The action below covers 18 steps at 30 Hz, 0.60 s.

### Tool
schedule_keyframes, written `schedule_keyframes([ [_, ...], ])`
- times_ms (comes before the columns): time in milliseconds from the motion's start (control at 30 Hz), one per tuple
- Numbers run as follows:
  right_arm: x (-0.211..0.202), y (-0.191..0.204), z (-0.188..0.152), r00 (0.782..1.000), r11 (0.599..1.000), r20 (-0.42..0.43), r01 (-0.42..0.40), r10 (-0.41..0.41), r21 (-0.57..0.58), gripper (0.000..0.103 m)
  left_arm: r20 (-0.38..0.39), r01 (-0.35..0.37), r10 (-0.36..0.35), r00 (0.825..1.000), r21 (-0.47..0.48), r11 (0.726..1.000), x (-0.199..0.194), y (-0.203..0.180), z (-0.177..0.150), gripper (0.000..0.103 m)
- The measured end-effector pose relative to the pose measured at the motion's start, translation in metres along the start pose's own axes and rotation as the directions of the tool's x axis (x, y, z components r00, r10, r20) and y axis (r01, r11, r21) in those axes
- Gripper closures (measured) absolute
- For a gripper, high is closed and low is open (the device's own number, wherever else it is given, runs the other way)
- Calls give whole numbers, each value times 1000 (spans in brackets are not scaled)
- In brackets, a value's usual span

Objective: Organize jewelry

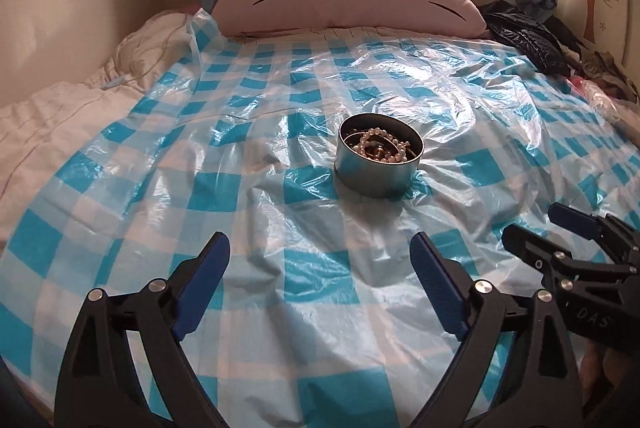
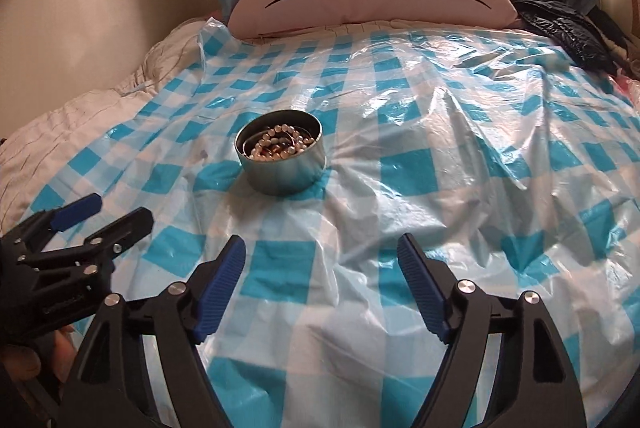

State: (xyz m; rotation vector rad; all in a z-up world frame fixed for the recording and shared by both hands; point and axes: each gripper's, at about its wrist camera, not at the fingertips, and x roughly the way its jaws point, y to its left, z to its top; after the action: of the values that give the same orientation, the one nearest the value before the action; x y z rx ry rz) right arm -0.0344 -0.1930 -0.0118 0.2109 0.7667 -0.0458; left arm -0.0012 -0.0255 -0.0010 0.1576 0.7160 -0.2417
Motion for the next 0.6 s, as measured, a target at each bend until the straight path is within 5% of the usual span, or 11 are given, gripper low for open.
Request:
schedule_keyframes([
  [267, -34, -5, -12, 997, 997, 42, 71, -72, 20, 8, 8, -13, 13, 1000, 6, 1000, -36, -1, -26, 8],
  [600, -44, -6, -23, 992, 992, 47, 119, -121, 40, 7, 47, -17, 18, 999, -25, 1000, -46, 2, -32, 8],
])
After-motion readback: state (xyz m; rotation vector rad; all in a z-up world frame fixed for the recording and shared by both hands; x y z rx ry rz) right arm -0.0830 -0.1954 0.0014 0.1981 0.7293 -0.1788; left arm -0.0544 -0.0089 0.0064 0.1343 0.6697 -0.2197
